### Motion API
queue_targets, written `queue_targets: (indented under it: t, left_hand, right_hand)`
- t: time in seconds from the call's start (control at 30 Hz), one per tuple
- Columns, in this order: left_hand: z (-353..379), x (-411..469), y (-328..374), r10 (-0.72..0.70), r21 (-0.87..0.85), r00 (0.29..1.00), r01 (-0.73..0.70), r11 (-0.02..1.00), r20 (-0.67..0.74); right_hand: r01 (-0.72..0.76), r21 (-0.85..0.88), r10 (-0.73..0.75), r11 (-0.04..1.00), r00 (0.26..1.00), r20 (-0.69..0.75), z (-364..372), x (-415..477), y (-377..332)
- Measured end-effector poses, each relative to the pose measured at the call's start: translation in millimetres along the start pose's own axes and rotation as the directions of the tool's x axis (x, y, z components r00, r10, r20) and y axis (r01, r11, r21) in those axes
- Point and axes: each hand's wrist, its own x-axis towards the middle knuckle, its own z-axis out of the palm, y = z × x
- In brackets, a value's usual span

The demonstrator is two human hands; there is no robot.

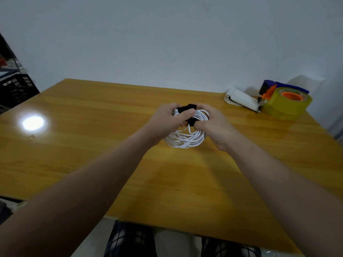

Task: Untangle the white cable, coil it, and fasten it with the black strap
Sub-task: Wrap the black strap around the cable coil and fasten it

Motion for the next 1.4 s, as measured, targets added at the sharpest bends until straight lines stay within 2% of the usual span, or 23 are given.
queue_targets:
  t: [0.17,0.27,0.33,0.37,0.43,0.47,0.53,0.6,0.73,0.9,0.97,1.03,1.07,1.1,1.13,1.2,1.27,1.3,1.4]
  left_hand:
    - [4,1,1,-0.040,-0.020,0.999,0.040,0.999,0.007]
    - [6,2,2,-0.035,-0.040,0.999,0.034,0.999,-0.007]
    - [8,3,3,-0.044,-0.051,0.999,0.043,0.998,-0.018]
    - [7,3,3,-0.055,-0.060,0.998,0.054,0.997,-0.022]
    - [6,4,4,-0.074,-0.067,0.997,0.073,0.995,-0.012]
    - [6,4,5,-0.082,-0.064,0.997,0.082,0.995,0.003]
    - [7,4,6,-0.100,-0.078,0.995,0.102,0.992,0.030]
    - [6,6,8,-0.101,-0.089,0.994,0.103,0.991,0.032]
    - [8,9,8,-0.078,-0.041,0.997,0.076,0.996,-0.031]
    - [11,16,-2,-0.217,-0.174,0.956,0.184,0.967,-0.199]
    - [10,17,-7,-0.236,-0.168,0.943,0.199,0.965,-0.236]
    - [12,15,-12,-0.090,0.098,0.976,0.111,0.989,-0.197]
    - [15,12,-11,-0.025,0.250,0.992,0.056,0.967,-0.124]
    - [17,8,-11,0.011,0.331,0.999,0.005,0.944,-0.046]
    - [19,3,-10,0.013,0.337,1.000,-0.020,0.941,0.024]
    - [17,-4,-9,0.008,0.207,0.994,-0.030,0.978,0.107]
    - [16,-7,-4,0.016,0.046,0.994,-0.021,0.999,0.107]
    - [16,-7,-2,0.040,0.028,0.995,-0.043,0.999,0.091]
    - [20,-4,3,0.137,0.178,0.986,-0.151,0.972,0.092]
  right_hand:
    - [0.010,-0.062,-0.004,0.998,0.996,0.092,-9,-2,-2]
    - [0.095,-0.276,-0.076,0.956,0.994,0.078,-14,-1,-6]
    - [0.219,-0.533,-0.233,0.817,0.972,0.044,-14,1,-4]
    - [0.315,-0.640,-0.383,0.701,0.923,0.034,-13,2,-2]
    - [0.484,-0.781,-0.680,0.395,0.725,0.105,-13,4,6]
    - [0.506,-0.819,-0.754,0.273,0.640,0.144,-15,6,10]
    - [0.503,-0.851,-0.810,0.150,0.556,0.186,-18,10,15]
    - [0.502,-0.858,-0.820,0.109,0.533,0.208,-17,12,17]
    - [0.535,-0.833,-0.756,0.144,0.603,0.256,-7,8,22]
    - [0.602,-0.781,-0.709,0.164,0.623,0.331,4,-7,22]
    - [0.658,-0.727,-0.667,0.196,0.632,0.393,5,-12,20]
    - [0.691,-0.664,-0.631,0.285,0.657,0.413,0,-11,14]
    - [0.698,-0.633,-0.629,0.334,0.666,0.402,-5,-7,11]
    - [0.696,-0.615,-0.632,0.370,0.674,0.383,-11,-6,6]
    - [0.686,-0.606,-0.632,0.402,0.687,0.358,-15,-3,3]
    - [0.627,-0.571,-0.604,0.530,0.752,0.265,-20,0,-1]
    - [0.532,-0.451,-0.518,0.717,0.839,0.166,-20,1,-1]
    - [0.493,-0.380,-0.477,0.783,0.867,0.142,-18,1,0]
    - [0.416,-0.341,-0.406,0.843,0.908,0.104,-4,-1,2]
